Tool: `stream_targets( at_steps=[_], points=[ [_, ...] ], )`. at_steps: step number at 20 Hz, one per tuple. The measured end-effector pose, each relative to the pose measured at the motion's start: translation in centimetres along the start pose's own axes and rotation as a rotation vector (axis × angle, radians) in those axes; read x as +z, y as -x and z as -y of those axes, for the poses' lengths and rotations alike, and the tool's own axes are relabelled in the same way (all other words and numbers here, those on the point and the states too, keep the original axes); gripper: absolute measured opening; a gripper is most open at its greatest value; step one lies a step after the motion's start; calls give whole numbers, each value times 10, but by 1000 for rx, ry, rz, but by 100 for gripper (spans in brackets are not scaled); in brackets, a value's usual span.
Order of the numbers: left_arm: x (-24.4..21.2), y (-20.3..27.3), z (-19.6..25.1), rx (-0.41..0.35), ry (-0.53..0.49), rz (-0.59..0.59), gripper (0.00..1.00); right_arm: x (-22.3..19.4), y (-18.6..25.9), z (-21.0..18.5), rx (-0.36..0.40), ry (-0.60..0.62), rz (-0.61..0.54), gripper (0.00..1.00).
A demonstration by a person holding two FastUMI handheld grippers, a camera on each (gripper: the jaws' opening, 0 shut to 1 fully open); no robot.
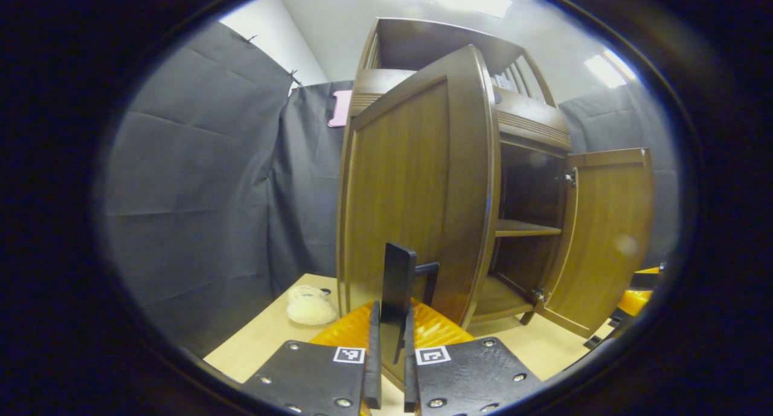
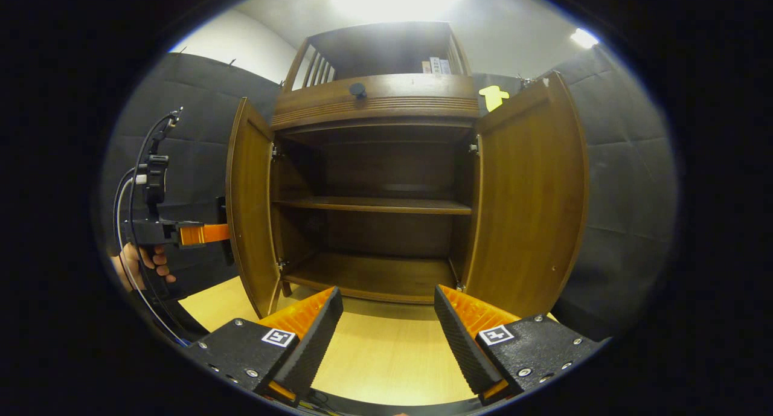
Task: Open the right door of the double-door shoe cabinet with the right hand, and open the left door with the left hand.
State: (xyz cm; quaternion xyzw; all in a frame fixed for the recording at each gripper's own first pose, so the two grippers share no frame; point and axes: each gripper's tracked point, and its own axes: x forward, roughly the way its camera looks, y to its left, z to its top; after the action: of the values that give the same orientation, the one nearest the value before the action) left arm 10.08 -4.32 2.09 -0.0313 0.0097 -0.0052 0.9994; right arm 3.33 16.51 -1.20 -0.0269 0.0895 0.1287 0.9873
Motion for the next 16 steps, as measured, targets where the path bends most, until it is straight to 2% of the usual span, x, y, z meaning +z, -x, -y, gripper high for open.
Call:
stream_targets(
  at_steps=[2,3,5,6,7,8,9,10,13,14,16],
  points=[
    [-3,6,1,7,-3,16,19,2,-1,-11,10,12,4,94],
    [-7,8,2,11,-4,20,16,3,-1,-17,14,16,7,94],
    [-9,9,0,29,-4,18,19,4,-2,-27,18,18,11,94],
    [-9,9,0,48,-9,22,15,4,-3,-32,18,19,11,94],
    [-10,10,7,57,-8,25,19,5,-5,-36,18,22,11,94],
    [-12,10,12,64,-1,26,15,4,-5,-40,15,25,9,94],
    [-12,9,8,68,7,26,19,4,-6,-44,11,29,7,93],
    [-13,8,6,74,11,27,15,3,-6,-47,5,31,5,94],
    [-20,7,3,91,15,27,15,2,-3,-51,-13,32,5,94],
    [-21,7,6,92,10,28,19,2,-2,-50,-21,33,7,95],
    [-27,6,11,108,-8,30,19,1,1,-46,-36,21,6,95]
  ],
)
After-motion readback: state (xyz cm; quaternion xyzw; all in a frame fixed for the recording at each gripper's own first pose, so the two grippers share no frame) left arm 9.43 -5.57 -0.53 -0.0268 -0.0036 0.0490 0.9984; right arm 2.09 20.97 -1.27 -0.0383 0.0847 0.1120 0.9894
